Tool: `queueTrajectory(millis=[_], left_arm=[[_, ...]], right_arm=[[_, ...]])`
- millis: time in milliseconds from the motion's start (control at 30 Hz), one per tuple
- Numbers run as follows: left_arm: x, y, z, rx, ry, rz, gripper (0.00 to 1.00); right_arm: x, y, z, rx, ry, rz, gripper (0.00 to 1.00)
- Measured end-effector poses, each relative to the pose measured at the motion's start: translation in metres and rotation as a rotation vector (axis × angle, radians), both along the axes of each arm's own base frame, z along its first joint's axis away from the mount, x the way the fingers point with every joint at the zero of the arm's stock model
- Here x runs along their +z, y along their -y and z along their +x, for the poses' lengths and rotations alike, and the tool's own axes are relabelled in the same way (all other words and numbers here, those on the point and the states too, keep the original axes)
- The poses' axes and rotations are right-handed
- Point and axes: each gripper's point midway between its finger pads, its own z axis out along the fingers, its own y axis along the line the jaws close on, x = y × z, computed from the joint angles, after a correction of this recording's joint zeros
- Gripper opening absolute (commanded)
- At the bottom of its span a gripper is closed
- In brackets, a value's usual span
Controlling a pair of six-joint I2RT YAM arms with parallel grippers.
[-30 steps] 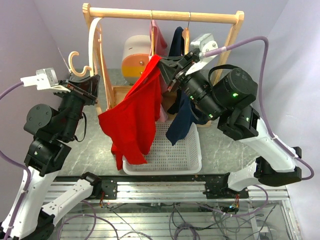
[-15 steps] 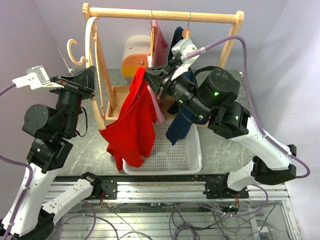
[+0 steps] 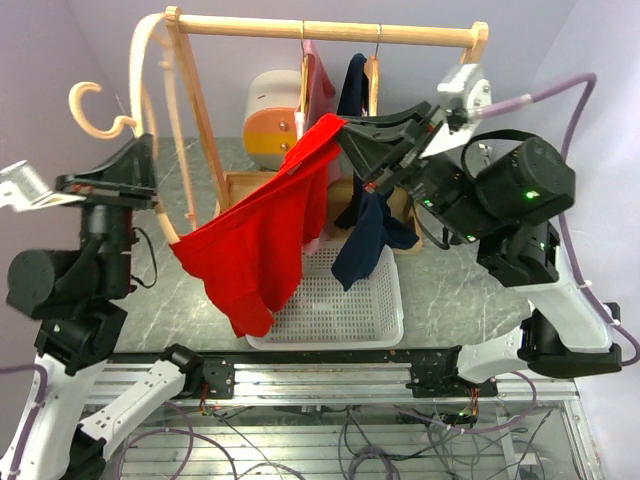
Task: Remove the t-shirt from the hanger
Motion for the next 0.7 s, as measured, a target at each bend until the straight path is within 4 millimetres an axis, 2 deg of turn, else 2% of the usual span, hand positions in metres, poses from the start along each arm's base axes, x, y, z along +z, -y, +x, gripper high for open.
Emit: queueTrajectory(millis=[100, 200, 300, 433, 500, 600, 700], left_arm=[[0.022, -0.018, -0.019, 0.036, 0.096, -0.074, 0.07], [0.039, -0.029, -0.033, 0.05, 0.167, -0.121, 0.07], [0.041, -0.03, -0.034, 0.052, 0.176, -0.128, 0.07], [0.04, -0.027, -0.029, 0.053, 0.17, -0.121, 0.07], [0.039, -0.027, -0.028, 0.058, 0.184, -0.122, 0.07], [0.037, -0.027, -0.026, 0.073, 0.209, -0.122, 0.07], [0.036, -0.029, -0.023, 0.099, 0.222, -0.121, 0.07]], right_arm=[[0.004, 0.008, -0.008, 0.024, 0.014, 0.018, 0.0], [-0.01, -0.002, -0.008, 0.048, -0.002, -0.009, 0.0], [-0.047, -0.026, -0.007, 0.09, -0.055, -0.082, 0.0], [-0.117, -0.059, -0.008, 0.16, -0.169, -0.221, 0.0], [-0.144, -0.069, -0.01, 0.193, -0.219, -0.273, 0.0], [-0.17, -0.076, -0.018, 0.24, -0.28, -0.318, 0.0], [-0.179, -0.079, -0.023, 0.271, -0.316, -0.329, 0.0]])
